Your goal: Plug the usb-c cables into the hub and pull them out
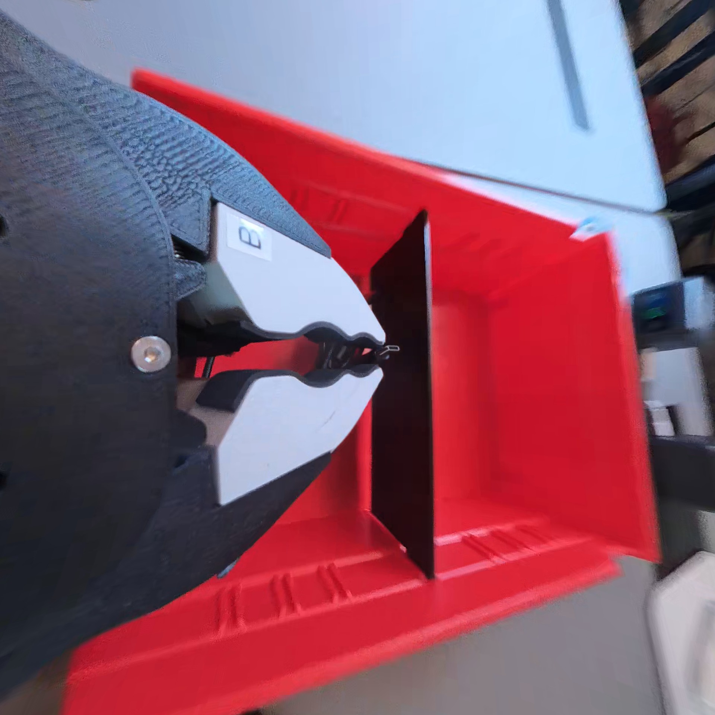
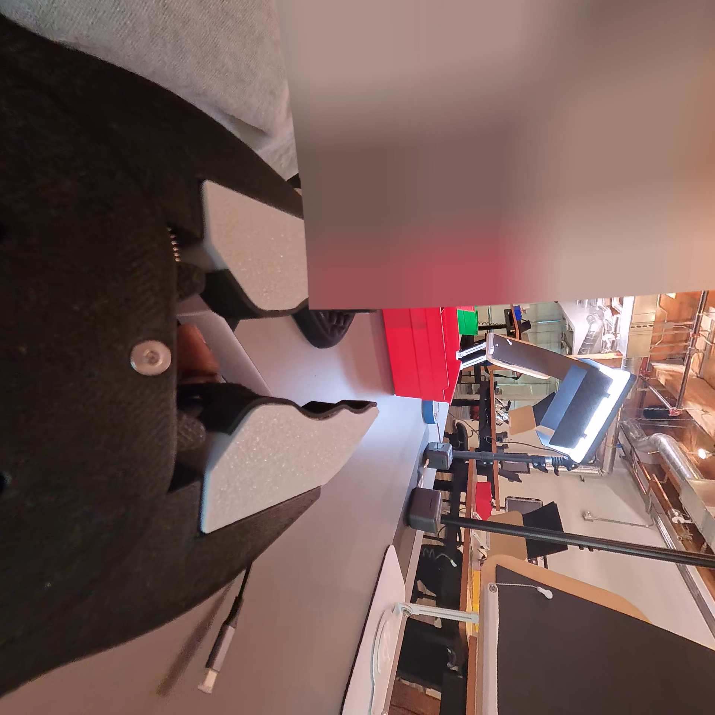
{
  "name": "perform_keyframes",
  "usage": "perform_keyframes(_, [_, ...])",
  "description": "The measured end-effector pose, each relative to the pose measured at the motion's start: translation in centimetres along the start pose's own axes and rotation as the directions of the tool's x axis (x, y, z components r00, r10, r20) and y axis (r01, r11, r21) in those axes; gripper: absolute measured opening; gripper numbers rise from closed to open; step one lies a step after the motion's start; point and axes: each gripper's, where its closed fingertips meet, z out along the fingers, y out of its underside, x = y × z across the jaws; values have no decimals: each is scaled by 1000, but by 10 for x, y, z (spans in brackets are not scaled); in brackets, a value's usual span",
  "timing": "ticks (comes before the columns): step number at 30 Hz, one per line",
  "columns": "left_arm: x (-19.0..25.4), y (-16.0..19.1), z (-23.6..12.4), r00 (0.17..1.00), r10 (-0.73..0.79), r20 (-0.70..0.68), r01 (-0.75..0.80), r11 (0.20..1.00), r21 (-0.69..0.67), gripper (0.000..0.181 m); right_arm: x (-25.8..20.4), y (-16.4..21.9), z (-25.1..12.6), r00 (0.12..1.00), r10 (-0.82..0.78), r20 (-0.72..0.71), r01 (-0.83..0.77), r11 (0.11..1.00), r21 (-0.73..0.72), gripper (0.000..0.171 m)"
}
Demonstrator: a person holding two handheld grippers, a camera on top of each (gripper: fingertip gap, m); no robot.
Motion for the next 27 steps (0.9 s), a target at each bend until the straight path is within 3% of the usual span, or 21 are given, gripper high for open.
perform_keyframes(4, [-11, -49, -46, 971, -174, -166, 221, 917, 331, 6, 0, 1, 0, 1000, -3, -3, 3, 1000, -3, 41])
perform_keyframes(7, [-19, -45, -48, 895, -282, -345, 390, 870, 302, 7, 0, 0, -1, 1000, -6, -6, 6, 1000, 4, 41])
perform_keyframes(9, [-4, -57, -64, 784, -286, -551, 515, 795, 320, 6, 1, -1, -1, 1000, -14, -15, 14, 1000, 6, 40])
perform_keyframes(11, [2, -58, -70, 757, -268, -595, 536, 777, 331, 6, 1, 0, 0, 999, -25, -20, 25, 1000, -3, 40])
perform_keyframes(14, [11, -66, -78, 833, -138, -536, 420, 788, 450, 6, -1, 3, 2, 999, -49, -22, 48, 998, -29, 40])
perform_keyframes(17, [45, -94, -116, 858, 120, -500, 285, 699, 656, 6, -2, 5, 4, 997, -67, -25, 65, 997, -47, 40])
perform_keyframes(19, [73, -108, -140, 836, 259, -485, 222, 648, 728, 6, -3, 5, 4, 997, -77, -26, 75, 996, -55, 40])
perform_keyframes(22, [123, -111, -158, 749, 426, -507, 135, 652, 746, 6, -3, 6, 6, 994, -99, -39, 96, 993, -74, 39])
perform_keyframes(27, [201, -84, -133, 657, 651, -379, -216, 645, 733, 6, -11, 5, 18, 979, -192, -63, 179, 969, -169, 36])
